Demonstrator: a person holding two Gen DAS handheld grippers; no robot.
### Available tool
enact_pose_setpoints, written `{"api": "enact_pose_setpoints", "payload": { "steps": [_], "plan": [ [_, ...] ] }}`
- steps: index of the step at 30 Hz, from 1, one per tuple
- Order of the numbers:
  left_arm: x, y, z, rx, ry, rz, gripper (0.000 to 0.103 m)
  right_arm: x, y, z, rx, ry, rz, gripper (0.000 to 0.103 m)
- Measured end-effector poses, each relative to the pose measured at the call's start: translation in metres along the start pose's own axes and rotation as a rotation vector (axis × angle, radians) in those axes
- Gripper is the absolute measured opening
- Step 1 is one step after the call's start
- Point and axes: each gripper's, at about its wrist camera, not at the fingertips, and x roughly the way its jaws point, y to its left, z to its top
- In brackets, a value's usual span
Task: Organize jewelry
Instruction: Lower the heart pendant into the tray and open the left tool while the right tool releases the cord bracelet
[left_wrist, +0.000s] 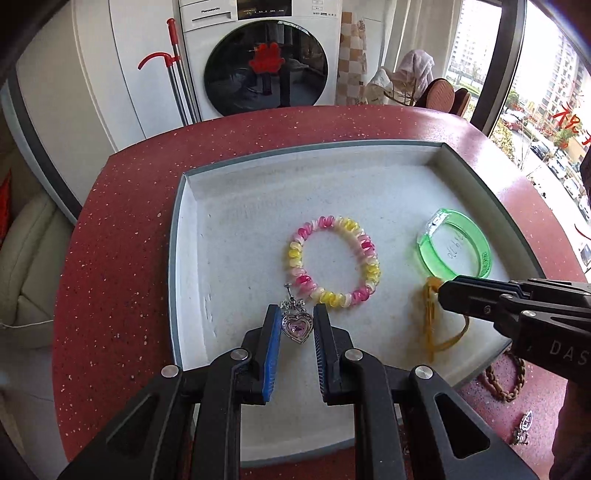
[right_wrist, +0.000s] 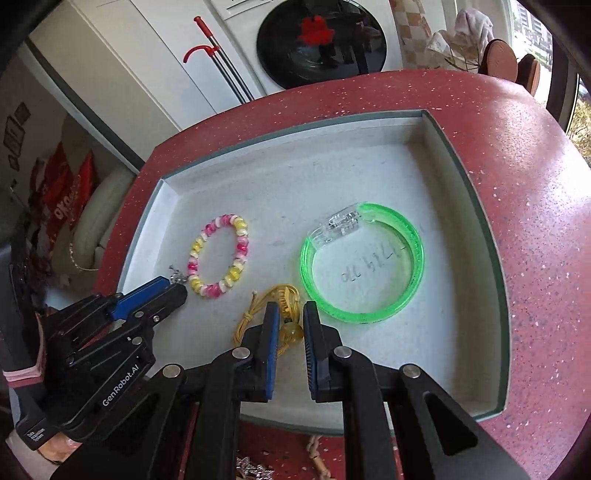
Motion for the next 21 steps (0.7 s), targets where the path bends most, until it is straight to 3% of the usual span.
{"api": "enact_pose_setpoints", "payload": {
  "steps": [7, 15, 18, 19, 21],
  "plan": [
    [0.016, -0.003, 0.012, 0.013, -0.016, 0.06, 0.035, 0.001, -0.017, 0.015, 0.0, -0.051, -0.116, 0.014],
    [0.021, -0.013, 0.017, 0.047, -0.051, 0.134, 0.036, -0.002, -0.012, 0.011, -0.045, -0.049, -0.165, 0.018],
    [0.019, -0.014, 0.015, 0.043, -0.056, 0.134, 0.036, -0.006, -0.01, 0.011, -0.038, -0.05, -0.15, 0.048],
    [0.019, -0.014, 0.014, 0.04, -0.057, 0.132, 0.036, -0.009, -0.009, 0.01, -0.04, -0.059, -0.147, 0.053],
    [0.017, -0.014, 0.012, 0.031, -0.056, 0.128, 0.036, -0.015, -0.009, 0.009, -0.038, -0.07, -0.138, 0.053]
  ]
}}
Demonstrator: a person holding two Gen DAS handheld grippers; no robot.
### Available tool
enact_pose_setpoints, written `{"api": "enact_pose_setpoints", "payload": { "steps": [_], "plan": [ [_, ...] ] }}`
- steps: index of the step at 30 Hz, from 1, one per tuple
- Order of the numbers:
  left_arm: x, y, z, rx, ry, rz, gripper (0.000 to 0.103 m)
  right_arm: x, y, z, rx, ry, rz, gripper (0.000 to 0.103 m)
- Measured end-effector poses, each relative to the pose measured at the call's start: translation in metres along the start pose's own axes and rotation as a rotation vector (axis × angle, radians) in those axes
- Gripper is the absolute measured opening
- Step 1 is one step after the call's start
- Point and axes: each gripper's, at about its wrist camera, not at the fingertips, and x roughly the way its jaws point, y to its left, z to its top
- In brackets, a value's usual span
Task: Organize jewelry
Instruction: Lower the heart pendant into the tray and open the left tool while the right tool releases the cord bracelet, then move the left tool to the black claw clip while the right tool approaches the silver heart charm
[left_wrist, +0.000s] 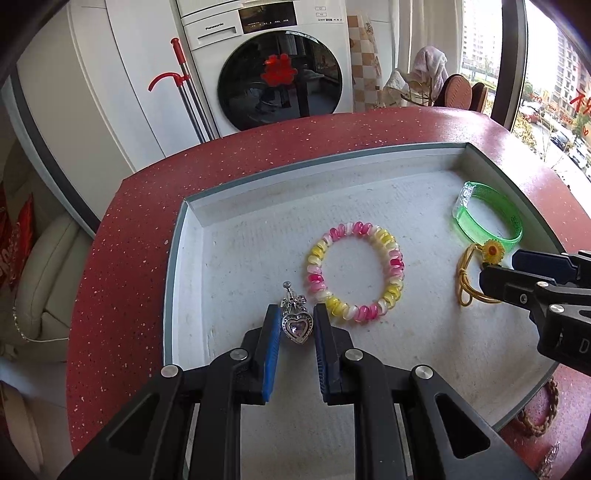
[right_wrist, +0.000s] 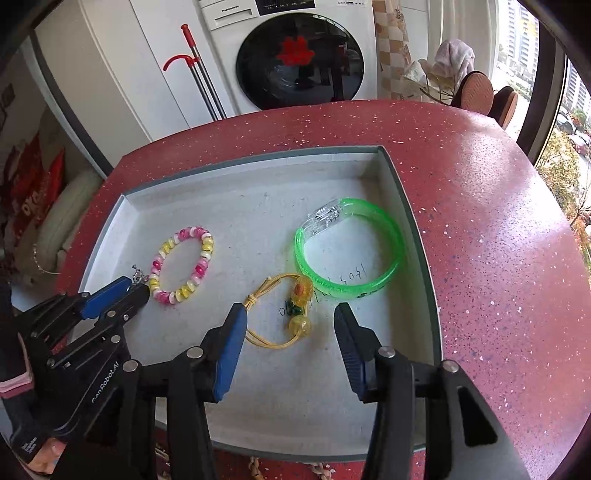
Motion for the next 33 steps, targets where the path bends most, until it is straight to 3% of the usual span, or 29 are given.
{"api": "enact_pose_setpoints", "payload": {
  "steps": [9, 10, 11, 12, 13, 15, 18, 21, 23, 27, 29, 33],
  "plan": [
    [-0.016, 0.004, -0.002, -0.041, -0.04, -0.011, 0.036, -0.04, -0.006, -0.011, 0.047, -0.056, 0.043, 0.058],
    [-0.017, 0.004, -0.002, -0.043, -0.041, -0.012, 0.04, -0.042, -0.007, -0.013, 0.047, -0.059, 0.043, 0.058],
    [-0.017, 0.005, -0.002, -0.046, -0.04, -0.012, 0.052, -0.044, -0.007, -0.015, 0.047, -0.06, 0.042, 0.058],
    [-0.019, 0.006, -0.002, -0.058, -0.046, -0.008, 0.093, -0.047, -0.007, -0.017, 0.048, -0.063, 0.041, 0.058],
    [-0.023, 0.008, -0.003, -0.073, -0.069, 0.0, 0.103, -0.049, -0.007, -0.018, 0.05, -0.065, 0.039, 0.058],
    [-0.032, 0.009, -0.003, -0.077, -0.114, -0.006, 0.103, -0.051, -0.007, -0.021, 0.051, -0.064, 0.034, 0.058],
    [-0.039, 0.008, -0.001, -0.064, -0.107, 0.001, 0.103, -0.054, -0.008, -0.026, 0.056, -0.056, 0.036, 0.06],
    [-0.054, 0.011, -0.004, -0.079, -0.14, 0.004, 0.103, -0.062, -0.005, -0.037, 0.045, -0.067, 0.043, 0.071],
    [-0.065, 0.015, -0.01, -0.088, -0.155, -0.012, 0.103, -0.071, -0.002, -0.046, 0.033, -0.083, 0.042, 0.084],
    [-0.085, 0.017, -0.028, -0.096, -0.151, -0.056, 0.103, -0.087, 0.002, -0.067, 0.029, -0.108, 0.043, 0.091],
    [-0.094, 0.018, -0.039, -0.103, -0.14, -0.078, 0.103, -0.095, 0.002, -0.08, 0.04, -0.118, 0.06, 0.103],
    [-0.105, 0.017, -0.067, -0.117, -0.101, -0.121, 0.103, -0.107, 0.002, -0.109, 0.062, -0.13, 0.078, 0.103]
  ]
}}
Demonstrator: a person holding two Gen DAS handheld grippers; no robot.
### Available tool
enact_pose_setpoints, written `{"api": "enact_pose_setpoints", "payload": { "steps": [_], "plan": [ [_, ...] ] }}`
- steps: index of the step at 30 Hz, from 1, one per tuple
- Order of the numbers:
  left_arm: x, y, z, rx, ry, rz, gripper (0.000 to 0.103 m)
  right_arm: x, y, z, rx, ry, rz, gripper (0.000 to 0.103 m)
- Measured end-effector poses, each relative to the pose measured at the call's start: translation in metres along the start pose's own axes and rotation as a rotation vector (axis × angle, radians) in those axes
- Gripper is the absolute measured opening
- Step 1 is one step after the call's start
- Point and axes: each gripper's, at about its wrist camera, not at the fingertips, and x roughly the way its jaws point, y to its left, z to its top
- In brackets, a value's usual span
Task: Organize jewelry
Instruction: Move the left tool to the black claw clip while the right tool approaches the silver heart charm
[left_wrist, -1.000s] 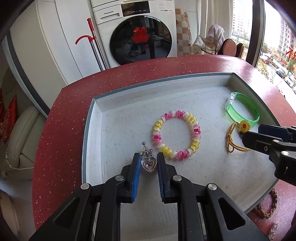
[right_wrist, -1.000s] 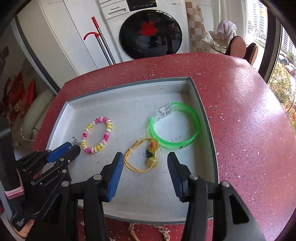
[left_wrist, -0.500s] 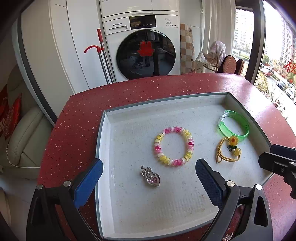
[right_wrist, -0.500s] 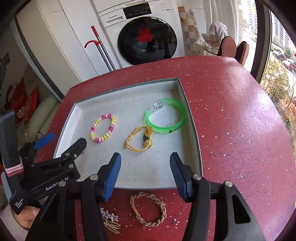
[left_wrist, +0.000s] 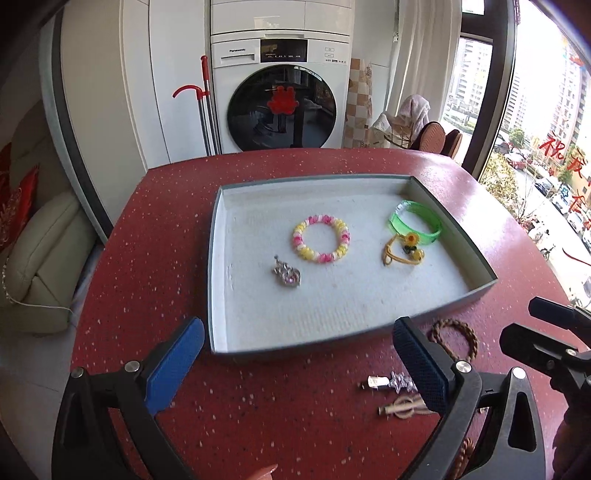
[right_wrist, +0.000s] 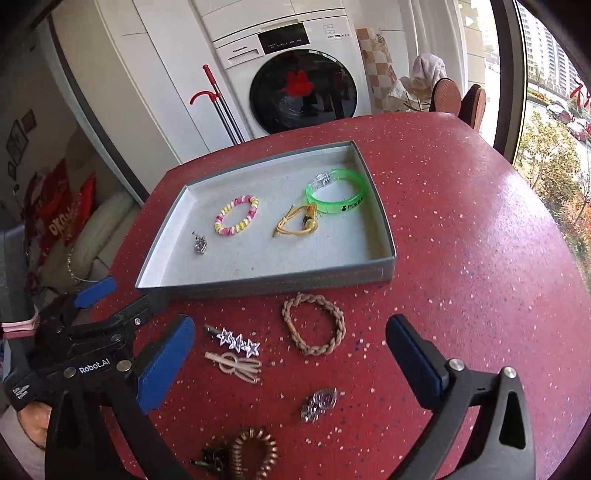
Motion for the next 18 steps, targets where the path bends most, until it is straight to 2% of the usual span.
{"api": "enact_pose_setpoints", "payload": {
  "steps": [4, 10, 18],
  "plan": [
    [-0.012, -0.005, -0.028, 0.007, 0.036, -0.008, 0.103, -0.011, 0.0, -0.024, 0.016, 0.025, 0.023, 0.103],
    [-0.036, -0.015, -0.061, 0.05, 0.024, 0.041, 0.103, -0.024, -0.001, -0.05, 0.027, 0.02, -0.042, 0.103],
    [-0.05, -0.028, -0.097, 0.07, 0.075, 0.024, 0.103, -0.038, -0.012, -0.08, 0.068, 0.015, -0.092, 0.103]
  ]
}}
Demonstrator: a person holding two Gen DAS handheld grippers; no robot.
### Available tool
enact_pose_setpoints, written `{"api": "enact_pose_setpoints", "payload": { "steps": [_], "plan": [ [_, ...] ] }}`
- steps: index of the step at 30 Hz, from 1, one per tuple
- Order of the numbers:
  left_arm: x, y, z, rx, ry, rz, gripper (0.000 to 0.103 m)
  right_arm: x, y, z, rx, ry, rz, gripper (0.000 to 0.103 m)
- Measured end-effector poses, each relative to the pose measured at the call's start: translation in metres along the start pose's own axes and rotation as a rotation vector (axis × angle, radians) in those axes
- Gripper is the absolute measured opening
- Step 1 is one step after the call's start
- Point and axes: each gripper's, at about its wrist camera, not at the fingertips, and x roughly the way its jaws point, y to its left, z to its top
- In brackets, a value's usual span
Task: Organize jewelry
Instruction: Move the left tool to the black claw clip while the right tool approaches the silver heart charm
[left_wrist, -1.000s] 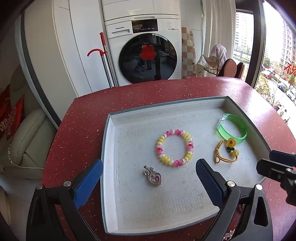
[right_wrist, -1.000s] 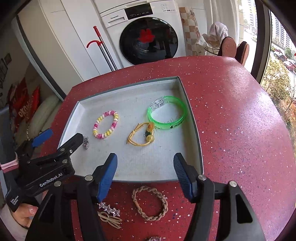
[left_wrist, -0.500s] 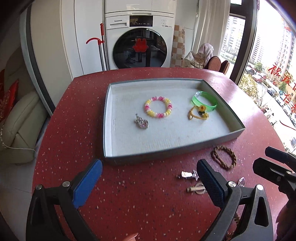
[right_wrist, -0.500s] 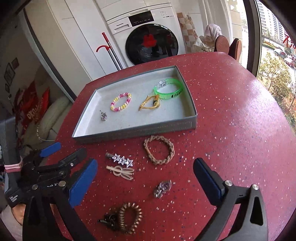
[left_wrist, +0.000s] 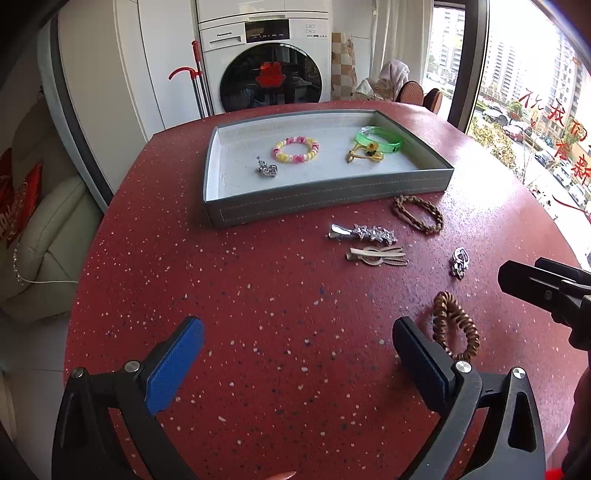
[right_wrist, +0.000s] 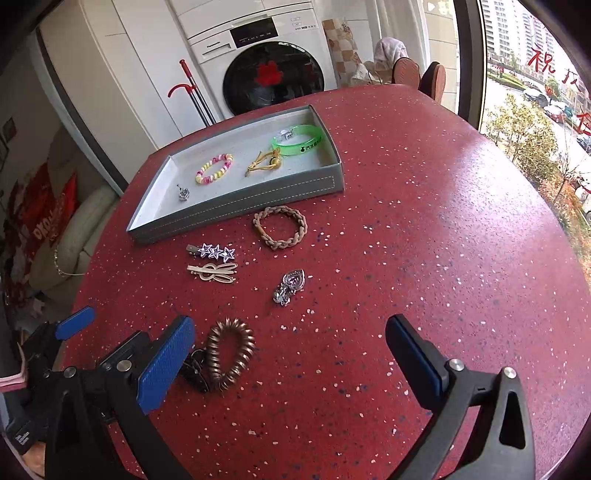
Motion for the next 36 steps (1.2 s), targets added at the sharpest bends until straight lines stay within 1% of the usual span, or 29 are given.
{"api": "enact_pose_setpoints", "payload": {
  "steps": [3, 10, 19, 21, 24, 30, 33, 36],
  "plan": [
    [-0.004, -0.007, -0.006, 0.009, 0.006, -0.008, 0.103, -0.006, -0.006, -0.005, 0.01, -0.012, -0.015, 0.103],
    [-0.012, -0.025, -0.018, 0.044, 0.007, -0.017, 0.103, -0.014, -0.017, -0.01, 0.007, -0.006, -0.028, 0.103],
    [-0.01, -0.026, -0.025, -0.014, 0.022, -0.046, 0.103, -0.014, -0.027, -0.011, -0.036, 0.016, -0.055, 0.103],
    [-0.01, -0.026, -0.026, -0.021, 0.021, -0.047, 0.103, -0.011, -0.026, -0.01, -0.049, 0.026, -0.055, 0.103],
    [-0.008, -0.028, -0.026, -0.013, 0.028, -0.069, 0.103, -0.006, -0.022, -0.007, -0.075, 0.04, -0.054, 0.103],
    [-0.007, -0.04, -0.023, 0.004, 0.02, -0.095, 0.103, 0.006, -0.021, 0.006, -0.07, 0.07, -0.033, 0.103],
    [-0.004, -0.045, -0.022, 0.019, 0.017, -0.093, 0.103, 0.011, -0.02, 0.013, -0.079, 0.077, -0.033, 0.103],
    [0.0, -0.044, -0.021, 0.002, 0.025, -0.081, 0.103, 0.016, -0.018, 0.017, -0.077, 0.087, -0.029, 0.103]
  ]
}}
